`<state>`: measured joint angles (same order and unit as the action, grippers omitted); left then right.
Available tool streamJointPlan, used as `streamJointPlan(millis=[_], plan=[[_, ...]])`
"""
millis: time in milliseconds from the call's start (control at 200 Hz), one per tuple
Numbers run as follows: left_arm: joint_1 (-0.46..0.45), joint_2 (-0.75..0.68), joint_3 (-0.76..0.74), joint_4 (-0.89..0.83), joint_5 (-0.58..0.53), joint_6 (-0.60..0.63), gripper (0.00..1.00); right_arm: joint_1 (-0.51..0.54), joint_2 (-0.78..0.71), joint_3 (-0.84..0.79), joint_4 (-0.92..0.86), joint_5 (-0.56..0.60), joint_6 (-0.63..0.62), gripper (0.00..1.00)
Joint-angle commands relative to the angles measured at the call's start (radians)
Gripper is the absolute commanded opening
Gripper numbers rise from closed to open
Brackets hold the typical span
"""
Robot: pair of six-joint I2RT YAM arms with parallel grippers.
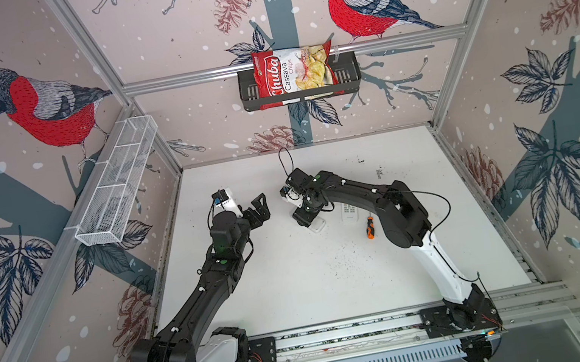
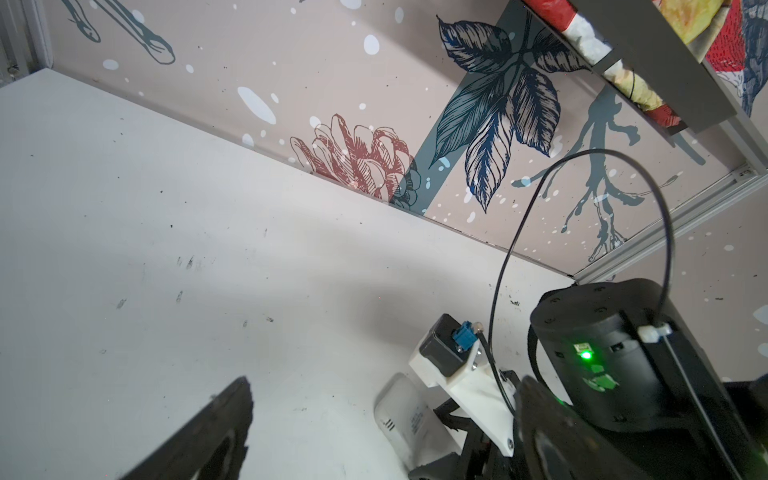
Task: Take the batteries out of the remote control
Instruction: 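Lower the remote face down with the right gripper while the left gripper withdraws, then open the right gripper and lift away while the left gripper moves over the remote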
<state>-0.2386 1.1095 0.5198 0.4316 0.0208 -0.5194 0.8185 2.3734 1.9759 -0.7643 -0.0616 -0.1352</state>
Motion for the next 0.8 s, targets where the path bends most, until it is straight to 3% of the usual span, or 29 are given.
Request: streamJointPlan(millis=[0, 210, 485, 795], plan=[[-0.001, 0.000, -0.015, 0.035, 0.001, 0.002, 0.98, 0.007, 0.000, -0.017, -0.004, -0.011, -0.014, 0.74], [0.000, -0.021, -0.014, 0.009, 0.007, 0.020, 0.98, 0.016, -0.082, -0.151, 0.066, 0.053, -0.010, 0.85], [-0.001, 0.013, 0.018, -0.017, 0.038, 0.071, 0.98, -0.021, -0.126, -0.262, 0.108, 0.152, 0.027, 0.85], [-0.058, 0.194, 0.144, -0.083, 0.115, 0.148, 0.96, -0.075, -0.223, -0.348, 0.149, 0.139, 0.019, 0.85]])
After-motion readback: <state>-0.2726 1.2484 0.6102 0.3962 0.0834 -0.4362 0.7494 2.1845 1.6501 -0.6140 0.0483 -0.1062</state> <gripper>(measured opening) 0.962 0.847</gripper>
